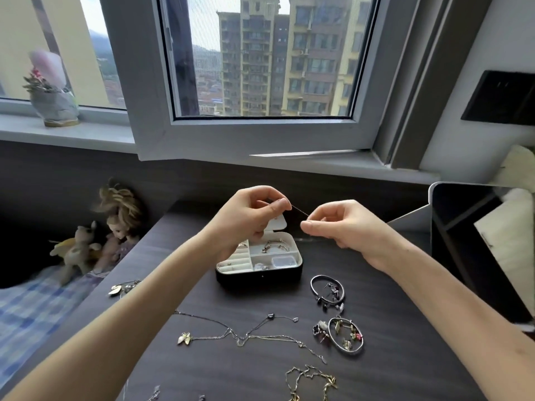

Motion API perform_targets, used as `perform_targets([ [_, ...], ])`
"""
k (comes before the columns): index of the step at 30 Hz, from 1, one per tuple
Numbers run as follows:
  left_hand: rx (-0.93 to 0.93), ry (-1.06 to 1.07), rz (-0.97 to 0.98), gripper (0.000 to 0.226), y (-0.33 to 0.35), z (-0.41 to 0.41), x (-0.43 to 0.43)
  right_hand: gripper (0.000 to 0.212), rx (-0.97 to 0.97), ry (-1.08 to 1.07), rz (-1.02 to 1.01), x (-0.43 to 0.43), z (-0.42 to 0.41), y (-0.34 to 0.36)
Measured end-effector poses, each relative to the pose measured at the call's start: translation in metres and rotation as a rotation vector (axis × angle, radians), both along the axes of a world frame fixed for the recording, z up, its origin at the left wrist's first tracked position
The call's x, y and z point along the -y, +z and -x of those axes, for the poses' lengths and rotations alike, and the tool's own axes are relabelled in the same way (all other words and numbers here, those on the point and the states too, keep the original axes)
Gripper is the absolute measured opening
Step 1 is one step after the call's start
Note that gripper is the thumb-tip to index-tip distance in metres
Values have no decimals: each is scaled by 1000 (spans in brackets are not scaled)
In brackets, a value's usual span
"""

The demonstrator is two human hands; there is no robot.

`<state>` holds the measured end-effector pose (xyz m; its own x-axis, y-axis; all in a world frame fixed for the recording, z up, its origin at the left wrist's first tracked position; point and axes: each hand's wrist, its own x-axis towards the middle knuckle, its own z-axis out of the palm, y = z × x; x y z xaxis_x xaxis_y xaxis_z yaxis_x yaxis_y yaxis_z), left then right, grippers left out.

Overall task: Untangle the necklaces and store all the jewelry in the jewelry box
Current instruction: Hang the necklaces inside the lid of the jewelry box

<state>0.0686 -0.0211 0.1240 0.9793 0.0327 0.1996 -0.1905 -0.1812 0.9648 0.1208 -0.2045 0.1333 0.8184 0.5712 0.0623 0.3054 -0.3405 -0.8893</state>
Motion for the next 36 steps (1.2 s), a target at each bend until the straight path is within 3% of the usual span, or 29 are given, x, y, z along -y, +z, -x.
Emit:
perform_targets([
  [7, -7, 50, 10, 15, -11, -1, 1, 17, -182, -156, -98, 6, -14, -18],
  [10, 3, 102, 25, 16, -14, -4, -6, 3, -280, -150, -128, 10, -18, -25],
  [11, 3, 125, 39, 16, -14, -5, -9, 10, -322, -155, -168, 13, -21, -27],
  [15, -26, 217, 126, 17, -22, -11, -24, 15, -476, -196, -479, 18, -28, -28],
  [19, -170, 201, 178, 18, -36, -20, -32, 21, -580, -31, -761, 8, -29, -19],
  [22, -309, 188, 171, 18, -43, -29, -35, 19, -551, 27, -821, -8, -29, -9],
  [25, -414, 125, 211, 10, -47, -38, -43, 16, -415, 64, -699, -25, -29, 3],
  [27, -407, 163, 91, 12, -51, -49, -49, 18, -300, 75, -563, -34, -30, 12],
  [31, -182, 455, -648, 22, -62, -92, -63, 20, -30, 49, -227, -47, -31, 31],
  [36, -251, 580, -938, 28, -77, -145, -73, 18, 105, 2, -67, -45, -41, 46],
])
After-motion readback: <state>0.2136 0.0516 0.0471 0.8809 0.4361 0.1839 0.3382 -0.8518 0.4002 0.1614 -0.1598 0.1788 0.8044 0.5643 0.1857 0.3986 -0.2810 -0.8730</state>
